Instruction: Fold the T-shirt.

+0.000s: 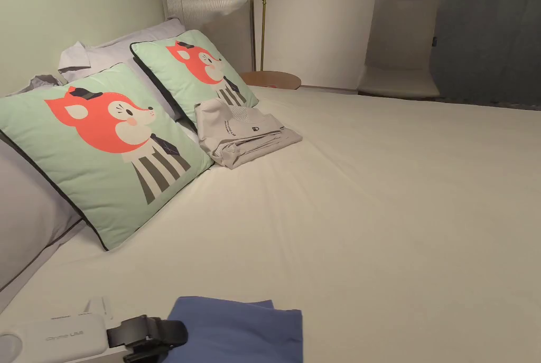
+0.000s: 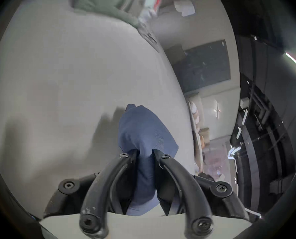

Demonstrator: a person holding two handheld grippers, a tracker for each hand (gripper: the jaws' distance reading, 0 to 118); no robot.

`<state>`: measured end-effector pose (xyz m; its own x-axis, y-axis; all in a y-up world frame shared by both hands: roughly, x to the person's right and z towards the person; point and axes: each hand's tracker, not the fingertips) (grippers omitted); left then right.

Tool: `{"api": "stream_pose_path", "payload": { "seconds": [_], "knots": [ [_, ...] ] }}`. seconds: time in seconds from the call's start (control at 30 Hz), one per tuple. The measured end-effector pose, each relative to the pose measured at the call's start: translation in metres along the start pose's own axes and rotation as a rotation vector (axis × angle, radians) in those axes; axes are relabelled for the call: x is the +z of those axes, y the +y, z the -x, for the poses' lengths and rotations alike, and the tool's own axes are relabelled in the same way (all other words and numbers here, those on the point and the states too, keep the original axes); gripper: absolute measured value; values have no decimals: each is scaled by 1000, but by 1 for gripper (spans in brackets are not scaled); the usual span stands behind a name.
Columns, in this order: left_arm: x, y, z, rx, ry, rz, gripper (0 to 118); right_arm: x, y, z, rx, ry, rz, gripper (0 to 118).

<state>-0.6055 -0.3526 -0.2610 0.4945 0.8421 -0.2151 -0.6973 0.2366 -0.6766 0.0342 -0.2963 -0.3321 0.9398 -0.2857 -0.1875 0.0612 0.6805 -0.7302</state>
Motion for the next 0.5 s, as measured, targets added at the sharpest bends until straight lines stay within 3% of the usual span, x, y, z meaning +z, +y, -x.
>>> {"api": "stream_pose_path", "payload": {
  "seconds": [0.2, 0.23, 0.27, 0.3, 0.33, 0.37, 0.4, 0.5],
  "knots": [
    [38, 54, 45, 41, 156, -66, 15, -12, 2, 14, 15, -1, 22, 1],
    [40, 54, 42, 29, 179, -71, 19, -12, 3, 17, 19, -3, 24, 1],
    [42, 48, 31, 0, 211, -101, 31, -13, 4, 19, 28, -5, 26, 1],
    [44, 42, 19, -58, 266, -147, 53, -13, 4, 20, 35, -6, 25, 1],
    [48, 35, -2, -149, 327, -209, 87, -13, 5, 21, 45, -5, 22, 1],
    [50, 26, -18, -217, 369, -264, 107, -12, 6, 22, 52, -4, 19, 1],
    [53, 18, -33, -267, 379, -294, 111, -11, 6, 22, 57, -3, 18, 1],
    [57, -6, -76, -359, 265, -315, 110, -7, 6, 18, 67, -4, 9, 1]
  ]
}}
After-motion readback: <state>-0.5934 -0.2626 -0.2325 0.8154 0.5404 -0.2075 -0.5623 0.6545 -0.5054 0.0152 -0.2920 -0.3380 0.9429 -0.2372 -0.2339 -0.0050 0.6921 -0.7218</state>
